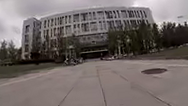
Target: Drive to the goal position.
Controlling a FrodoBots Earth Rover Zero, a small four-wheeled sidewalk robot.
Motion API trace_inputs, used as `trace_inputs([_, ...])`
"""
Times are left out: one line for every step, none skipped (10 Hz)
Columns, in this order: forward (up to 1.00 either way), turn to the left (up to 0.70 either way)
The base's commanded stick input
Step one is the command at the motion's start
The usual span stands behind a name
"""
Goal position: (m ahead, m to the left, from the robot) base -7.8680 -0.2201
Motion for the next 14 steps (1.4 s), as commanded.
trace_inputs([0.0,-0.44])
trace_inputs([0.0,-0.46])
trace_inputs([0.0,-0.47])
trace_inputs([0.0,-0.47])
trace_inputs([0.0,-0.47])
trace_inputs([0.0,-0.47])
trace_inputs([0.0,-0.47])
trace_inputs([0.0,-0.48])
trace_inputs([0.0,-0.48])
trace_inputs([0.0,-0.49])
trace_inputs([0.0,-0.49])
trace_inputs([0.0,-0.47])
trace_inputs([0.0,-0.48])
trace_inputs([0.0,-0.49])
